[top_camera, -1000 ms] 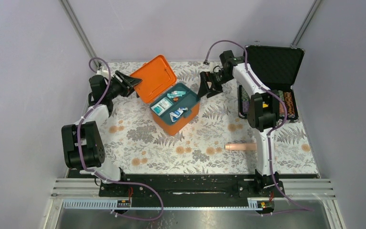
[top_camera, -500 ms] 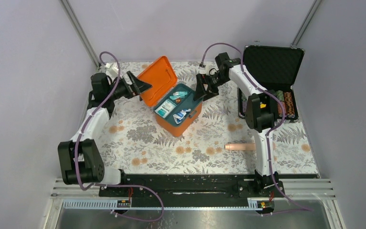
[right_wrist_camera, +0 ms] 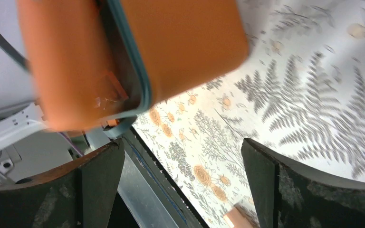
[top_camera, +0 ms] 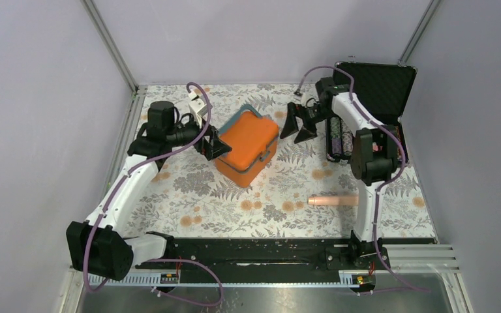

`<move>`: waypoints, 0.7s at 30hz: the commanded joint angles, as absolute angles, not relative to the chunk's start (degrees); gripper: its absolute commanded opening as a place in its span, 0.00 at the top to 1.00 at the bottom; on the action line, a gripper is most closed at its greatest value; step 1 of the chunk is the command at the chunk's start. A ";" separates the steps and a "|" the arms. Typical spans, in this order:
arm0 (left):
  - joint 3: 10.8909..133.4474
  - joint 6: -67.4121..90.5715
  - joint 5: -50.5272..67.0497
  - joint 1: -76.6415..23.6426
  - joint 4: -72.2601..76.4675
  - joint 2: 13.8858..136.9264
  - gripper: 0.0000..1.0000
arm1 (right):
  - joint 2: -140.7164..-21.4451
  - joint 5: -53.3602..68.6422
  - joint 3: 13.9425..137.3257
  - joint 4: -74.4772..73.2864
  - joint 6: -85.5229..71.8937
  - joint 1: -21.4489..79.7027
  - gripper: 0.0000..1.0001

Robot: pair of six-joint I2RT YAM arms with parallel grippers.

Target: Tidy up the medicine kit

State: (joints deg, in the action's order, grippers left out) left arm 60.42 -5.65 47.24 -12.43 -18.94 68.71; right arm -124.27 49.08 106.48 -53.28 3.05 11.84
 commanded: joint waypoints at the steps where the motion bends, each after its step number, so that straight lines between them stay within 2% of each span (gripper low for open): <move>1: 65.23 -13.08 45.42 -11.82 -21.10 68.89 0.01 | -116.58 43.33 102.62 -53.88 0.75 9.37 0.00; 5: 65.39 -7.24 42.94 -11.78 -15.89 70.06 0.01 | -113.59 43.12 98.10 -54.19 0.80 8.40 0.00; 12: 68.24 6.98 37.23 -11.84 -12.93 77.82 0.01 | -106.60 55.88 88.42 -46.89 2.60 7.88 0.01; 16: 70.29 8.75 39.56 -12.25 -11.91 82.08 0.01 | -101.52 57.67 79.38 -32.26 0.43 8.27 0.00; 19: 71.97 6.50 48.82 -12.66 -10.91 84.72 0.01 | -98.89 54.75 73.51 -18.27 -4.19 8.52 0.01; 21: 74.43 3.45 51.79 -13.84 -13.79 86.79 0.05 | -96.89 52.15 68.46 -6.28 -8.98 8.60 0.01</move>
